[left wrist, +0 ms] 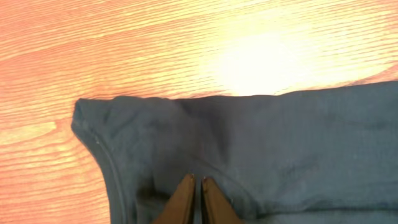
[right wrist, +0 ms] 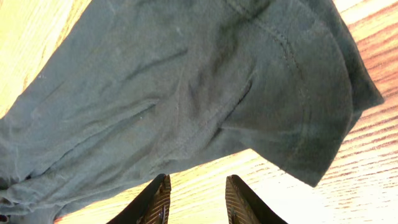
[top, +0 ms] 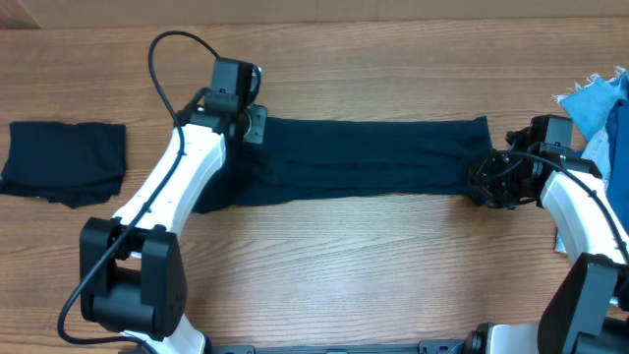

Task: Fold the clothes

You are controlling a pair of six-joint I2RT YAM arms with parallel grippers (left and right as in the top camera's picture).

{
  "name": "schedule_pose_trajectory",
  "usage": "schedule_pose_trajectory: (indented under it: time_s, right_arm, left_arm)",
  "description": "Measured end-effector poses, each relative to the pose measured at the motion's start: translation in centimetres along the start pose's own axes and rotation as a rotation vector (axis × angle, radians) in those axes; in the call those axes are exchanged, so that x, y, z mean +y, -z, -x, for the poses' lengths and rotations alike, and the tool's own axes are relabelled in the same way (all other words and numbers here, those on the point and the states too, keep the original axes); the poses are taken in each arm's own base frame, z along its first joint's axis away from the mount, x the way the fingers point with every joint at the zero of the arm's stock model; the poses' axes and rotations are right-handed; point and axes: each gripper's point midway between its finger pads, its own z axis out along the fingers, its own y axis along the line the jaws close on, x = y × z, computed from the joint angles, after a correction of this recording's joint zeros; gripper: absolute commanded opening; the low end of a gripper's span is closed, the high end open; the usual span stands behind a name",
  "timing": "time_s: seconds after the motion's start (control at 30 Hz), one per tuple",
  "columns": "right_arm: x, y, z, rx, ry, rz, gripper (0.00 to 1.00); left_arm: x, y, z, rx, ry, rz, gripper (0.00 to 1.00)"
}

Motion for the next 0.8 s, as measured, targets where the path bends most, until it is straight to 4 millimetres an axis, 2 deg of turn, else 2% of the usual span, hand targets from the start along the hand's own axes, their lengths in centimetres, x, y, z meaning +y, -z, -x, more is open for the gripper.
schedule_pose_trajectory:
  time_s: [0.07, 0.13, 0.3, 0.43, 0.5, 0.53, 0.67, 0.73, 0.8]
  right_arm:
    - [0.0, 0.0, -0.1, 0.003, -0.002, -0.001, 0.35]
    - [0.0, 0.0, -0.1, 0.002, 0.001, -0.001, 0.36]
    - [-0.1, 0.0, -0.1, 0.004, 0.002, -0.002, 0.36]
    - [-0.1, 0.0, -0.1, 0.004, 0.001, -0.001, 0.36]
    - [-0.1, 0.0, -0.1, 0.003, 0.001, -0.002, 0.36]
    - [-0.1, 0.0, -0.1, 0.003, 0.001, -0.001, 0.36]
    - [-0.1, 0.0, -0.1, 0.004, 0.001, -0.002, 0.36]
    - [-0.1, 0.0, -0.1, 0.004, 0.002, -0.001, 0.36]
    - [0.0, 0.0, -0.1, 0.004, 0.002, -0.001, 0.36]
  left_arm:
    - [-0.6, 0.5, -2.8, 0.123, -0.005, -0.049, 0.22]
    - [-1.4, 0.6, -5.0, 0.209, -0.001, -0.099, 0.25]
    - [-2.5, -1.5, -9.3, 0.277, 0.02, -0.152, 0.27]
    - [-2.8, -2.3, -9.6, 0.251, 0.022, -0.163, 0.26]
    - [-2.9, -2.7, -9.6, 0.236, 0.023, -0.166, 0.15]
    - [-2.9, -2.7, -9.8, 0.237, 0.022, -0.166, 0.06]
    - [-2.9, -2.9, -9.6, 0.224, 0.026, -0.169, 0.04]
    - [-2.8, -2.0, -10.3, 0.285, 0.023, -0.166, 0.04]
    - [-2.7, -0.2, -7.3, 0.262, 0.015, -0.168, 0.04]
